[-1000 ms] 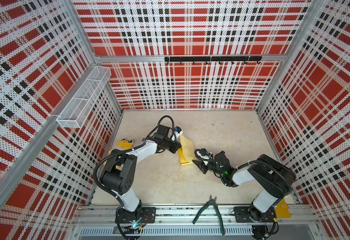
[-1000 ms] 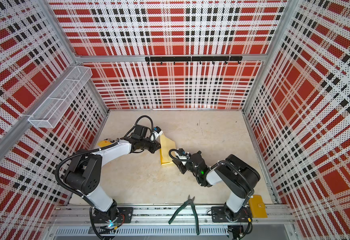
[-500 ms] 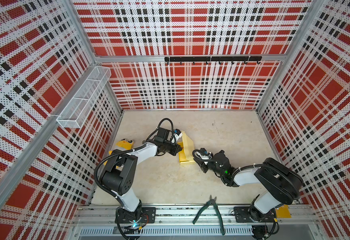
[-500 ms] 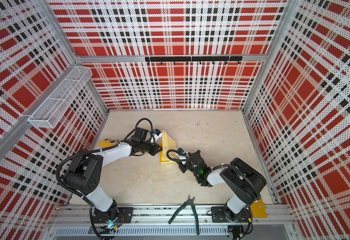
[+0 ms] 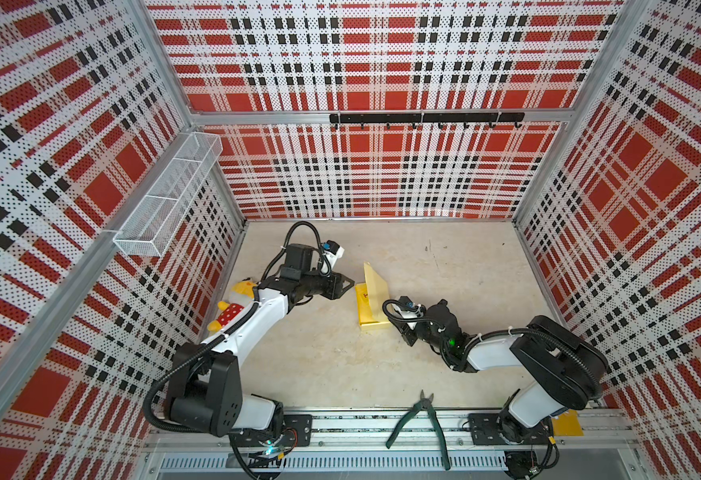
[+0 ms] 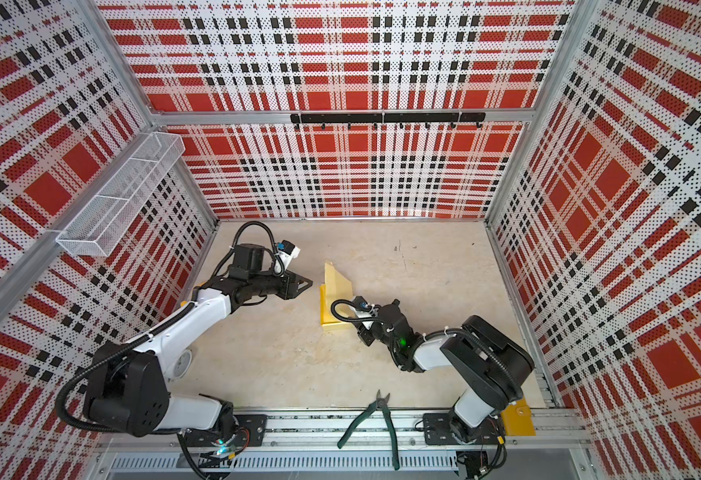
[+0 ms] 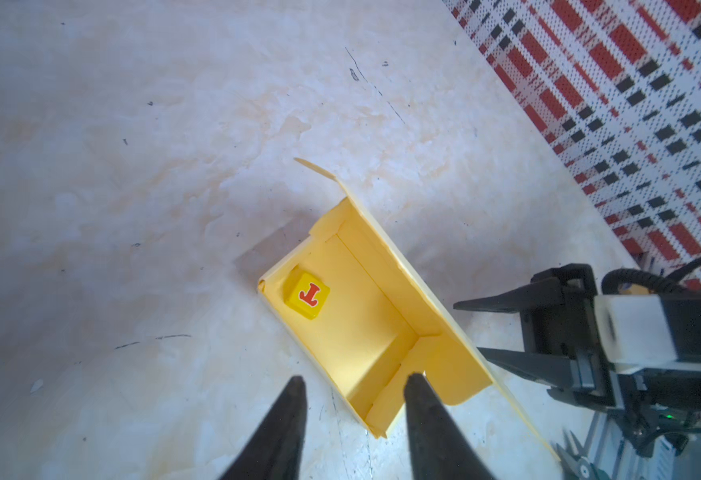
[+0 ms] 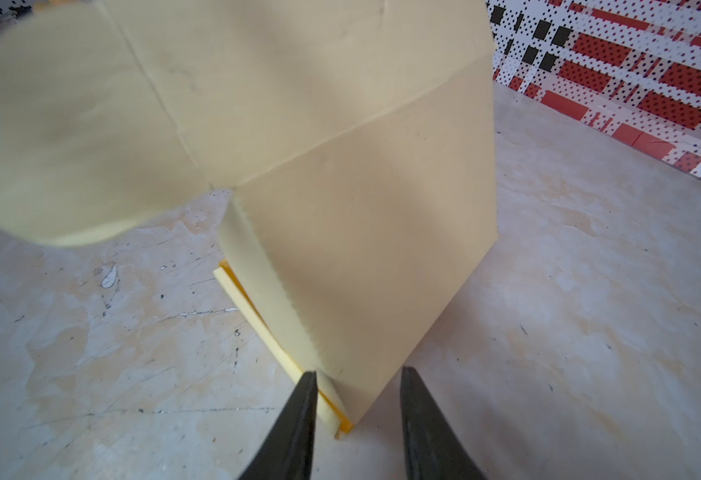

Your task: Fold the paper box

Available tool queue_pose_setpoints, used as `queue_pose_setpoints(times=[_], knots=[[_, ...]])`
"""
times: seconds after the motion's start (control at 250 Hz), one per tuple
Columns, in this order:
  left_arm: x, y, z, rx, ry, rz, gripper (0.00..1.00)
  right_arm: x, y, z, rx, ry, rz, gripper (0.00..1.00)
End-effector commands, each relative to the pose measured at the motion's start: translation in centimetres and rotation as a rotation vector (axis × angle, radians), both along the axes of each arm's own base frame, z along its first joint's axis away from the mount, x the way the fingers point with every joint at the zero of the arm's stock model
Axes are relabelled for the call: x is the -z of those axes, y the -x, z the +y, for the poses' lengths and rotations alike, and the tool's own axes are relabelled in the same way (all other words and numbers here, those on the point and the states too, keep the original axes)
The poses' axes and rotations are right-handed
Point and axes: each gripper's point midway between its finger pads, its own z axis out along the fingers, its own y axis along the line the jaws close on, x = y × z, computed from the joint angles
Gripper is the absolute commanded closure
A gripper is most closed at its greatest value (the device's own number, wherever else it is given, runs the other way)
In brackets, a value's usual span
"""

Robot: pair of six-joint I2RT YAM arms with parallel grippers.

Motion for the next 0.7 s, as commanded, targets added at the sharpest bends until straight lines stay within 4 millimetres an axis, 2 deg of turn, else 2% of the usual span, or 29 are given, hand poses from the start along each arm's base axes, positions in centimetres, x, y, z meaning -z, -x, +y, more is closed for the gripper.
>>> queue_pose_setpoints(times=[0.0, 0.072, 0.128, 0.144, 0.196, 0.34, 0.492, 0.696], knots=[[-2.0, 0.9, -1.3, 0.028, 0.077, 0.039, 0.46, -2.2, -0.1, 0.2, -0.002, -0.028, -0.055, 0.62], [-2.1, 1.1, -2.5, 0.06, 0.079, 0.037, 0.35, -2.5, 0.1, -0.2, 0.005, -0.033, -0.054, 0.58], [-1.9, 0.6, -2.4, 0.046, 0.07, 0.04, 0.32, -2.7, 0.4, -0.4, 0.008, -0.039, -0.049, 0.56], [-1.7, 1.1, -3.4, 0.07, 0.067, 0.046, 0.31, -2.8, 0.5, -0.5, 0.011, -0.041, -0.046, 0.55], [-1.4, 0.8, -3.5, 0.055, 0.06, 0.058, 0.3, -2.9, 0.8, -0.7, 0.013, -0.045, -0.04, 0.53], [-0.4, 0.4, -4.4, 0.047, 0.076, 0.102, 0.3, -3.5, 1.4, -1.3, 0.028, -0.04, -0.034, 0.5], [0.6, 1.1, -6.3, 0.102, 0.065, 0.118, 0.3, -4.7, 1.2, -2.3, 0.077, -0.038, -0.044, 0.43], [2.3, 0.7, -5.1, 0.047, 0.016, 0.149, 0.32, -6.3, 1.1, -3.1, 0.122, -0.042, -0.042, 0.36]])
